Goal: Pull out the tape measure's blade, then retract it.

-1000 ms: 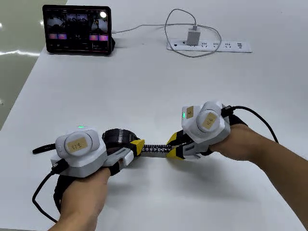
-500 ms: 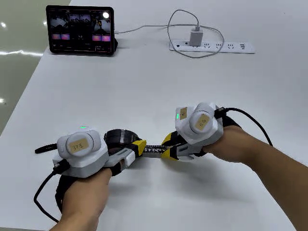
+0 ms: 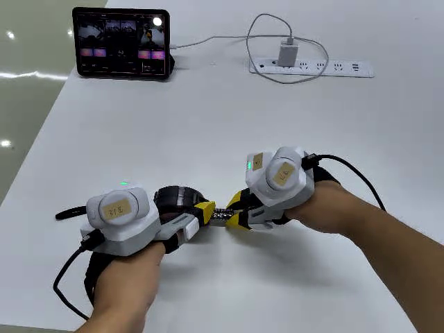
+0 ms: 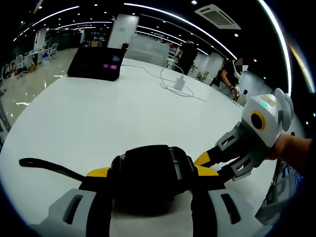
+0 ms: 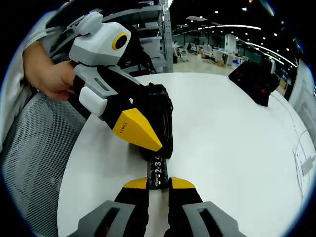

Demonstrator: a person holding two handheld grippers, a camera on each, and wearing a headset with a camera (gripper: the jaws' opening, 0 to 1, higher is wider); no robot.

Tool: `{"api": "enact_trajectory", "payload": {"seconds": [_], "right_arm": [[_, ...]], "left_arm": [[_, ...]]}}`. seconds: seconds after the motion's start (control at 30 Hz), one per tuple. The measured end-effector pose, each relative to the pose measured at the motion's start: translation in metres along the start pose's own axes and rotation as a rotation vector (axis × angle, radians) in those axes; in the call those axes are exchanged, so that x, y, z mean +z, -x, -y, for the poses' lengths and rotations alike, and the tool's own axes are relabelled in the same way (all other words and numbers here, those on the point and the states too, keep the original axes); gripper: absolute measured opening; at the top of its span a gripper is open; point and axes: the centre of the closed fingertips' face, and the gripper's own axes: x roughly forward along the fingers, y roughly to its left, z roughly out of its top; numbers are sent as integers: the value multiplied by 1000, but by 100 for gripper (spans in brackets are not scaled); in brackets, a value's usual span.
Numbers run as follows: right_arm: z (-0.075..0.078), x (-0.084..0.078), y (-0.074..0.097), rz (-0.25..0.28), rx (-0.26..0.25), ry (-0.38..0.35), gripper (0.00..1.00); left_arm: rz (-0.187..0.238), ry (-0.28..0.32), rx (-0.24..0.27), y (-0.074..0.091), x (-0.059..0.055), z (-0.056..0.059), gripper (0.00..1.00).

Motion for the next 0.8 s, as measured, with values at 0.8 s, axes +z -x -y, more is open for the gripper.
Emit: {"api": "enact_trajectory", "payload": {"seconds": [0.8], "right_arm": [[-1,13,-12,37,-14,7,11]], "left_arm": [[-3,11,-7,0,0,0,61]]}}
